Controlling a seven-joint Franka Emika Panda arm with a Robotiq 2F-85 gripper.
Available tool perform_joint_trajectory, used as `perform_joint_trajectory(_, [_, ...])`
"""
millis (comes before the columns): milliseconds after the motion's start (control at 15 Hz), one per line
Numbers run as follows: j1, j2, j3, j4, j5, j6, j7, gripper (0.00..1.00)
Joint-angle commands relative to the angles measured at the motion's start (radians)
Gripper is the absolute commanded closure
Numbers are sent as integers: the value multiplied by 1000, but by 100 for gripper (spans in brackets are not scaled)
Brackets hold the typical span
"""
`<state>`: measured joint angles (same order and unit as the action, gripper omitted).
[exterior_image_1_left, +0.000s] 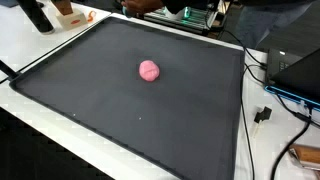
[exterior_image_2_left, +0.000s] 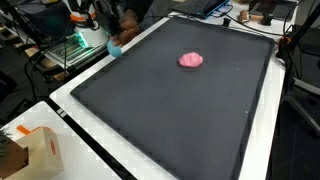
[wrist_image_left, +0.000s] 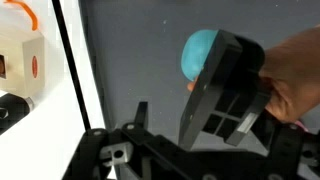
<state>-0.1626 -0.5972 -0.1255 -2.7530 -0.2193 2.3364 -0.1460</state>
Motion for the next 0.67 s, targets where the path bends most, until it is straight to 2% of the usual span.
perform_joint_trajectory(0, [0,0,1,-3,1,-3,0,0])
perform_joint_trajectory(400, [1,17,-38,6,7,37,-48,0])
perform_joint_trajectory(467, [-1,17,-41,6,5,42,-53,21])
perform_joint_trajectory(600, [0,17,-48,6,7,49,-64,35])
